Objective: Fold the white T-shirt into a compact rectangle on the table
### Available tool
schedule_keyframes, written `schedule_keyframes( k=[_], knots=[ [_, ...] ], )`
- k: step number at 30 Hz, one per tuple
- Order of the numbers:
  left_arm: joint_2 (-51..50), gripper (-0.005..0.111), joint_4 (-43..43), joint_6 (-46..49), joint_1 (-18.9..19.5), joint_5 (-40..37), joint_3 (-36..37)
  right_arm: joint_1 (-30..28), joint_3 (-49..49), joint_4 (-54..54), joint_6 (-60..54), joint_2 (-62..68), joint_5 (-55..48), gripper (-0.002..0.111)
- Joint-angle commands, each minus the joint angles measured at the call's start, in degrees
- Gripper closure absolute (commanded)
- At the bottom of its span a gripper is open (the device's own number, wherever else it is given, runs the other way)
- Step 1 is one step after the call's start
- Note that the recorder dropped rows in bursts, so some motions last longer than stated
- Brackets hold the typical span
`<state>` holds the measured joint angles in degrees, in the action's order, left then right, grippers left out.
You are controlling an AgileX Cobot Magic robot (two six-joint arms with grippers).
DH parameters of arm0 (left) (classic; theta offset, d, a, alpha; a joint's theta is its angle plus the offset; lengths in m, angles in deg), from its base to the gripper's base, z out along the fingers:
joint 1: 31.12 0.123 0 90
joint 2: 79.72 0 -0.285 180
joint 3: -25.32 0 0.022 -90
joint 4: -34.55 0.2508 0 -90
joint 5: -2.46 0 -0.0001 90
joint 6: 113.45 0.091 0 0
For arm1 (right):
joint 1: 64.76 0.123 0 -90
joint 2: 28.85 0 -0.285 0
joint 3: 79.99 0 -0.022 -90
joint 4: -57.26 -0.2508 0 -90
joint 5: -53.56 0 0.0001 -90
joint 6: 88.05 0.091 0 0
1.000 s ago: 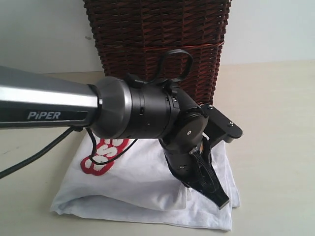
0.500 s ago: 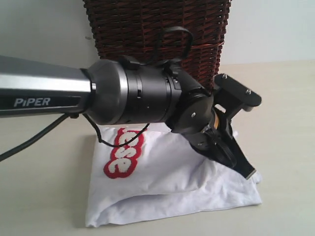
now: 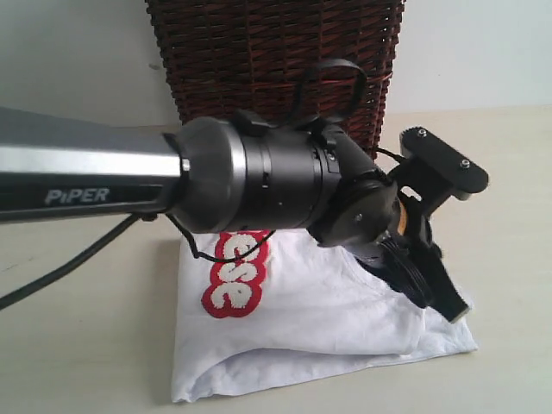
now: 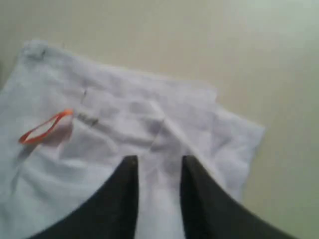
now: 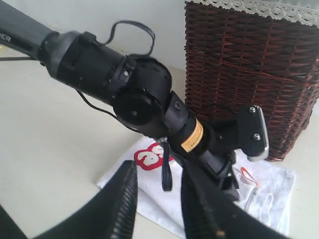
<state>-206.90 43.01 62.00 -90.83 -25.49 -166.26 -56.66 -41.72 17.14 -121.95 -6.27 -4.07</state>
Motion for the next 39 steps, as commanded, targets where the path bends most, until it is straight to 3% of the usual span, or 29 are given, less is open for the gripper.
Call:
schedule_keyframes(
  k=[1,5,8,13,16,20,28,36,39],
  knots=[
    [9.0,0.106,4.0,-0.4,1.6,-9.2,3.5,-0.1,0.3,3.0,-0.5,-3.2,-0.4,0.106],
    [25.0,0.107,3.9,-3.4,1.8,0.0,13.8,-0.1,3.0,7.4,6.7,-14.6,5.3,0.108],
    [35.7,0.107,3.9,-4.8,1.8,7.9,22.3,0.1,5.9,7.3,9.2,-14.8,8.1,0.108],
    [53.1,0.107,3.8,-7.2,1.8,28.8,41.4,0.1,12.9,5.1,9.2,-14.8,27.4,0.108],
    [60.7,0.107,3.8,-7.6,1.8,36.0,50.1,0.1,16.7,2.8,9.2,-14.8,34.4,0.108],
    [71.7,0.107,3.8,-7.6,1.8,36.9,59.7,0.1,21.6,2.6,9.2,-14.8,40.7,0.108],
    [95.7,0.107,3.3,-12.1,1.8,36.9,75.3,0.1,26.7,2.5,9.8,-14.8,43.2,0.108],
    [117.3,0.107,3.7,-13.6,1.8,36.9,83.7,0.1,26.7,1.3,10.1,-14.8,42.5,0.108],
    [119.4,0.107,3.7,-13.6,1.8,37.0,85.0,0.1,26.7,1.3,10.1,-14.8,41.2,0.108]
  ],
)
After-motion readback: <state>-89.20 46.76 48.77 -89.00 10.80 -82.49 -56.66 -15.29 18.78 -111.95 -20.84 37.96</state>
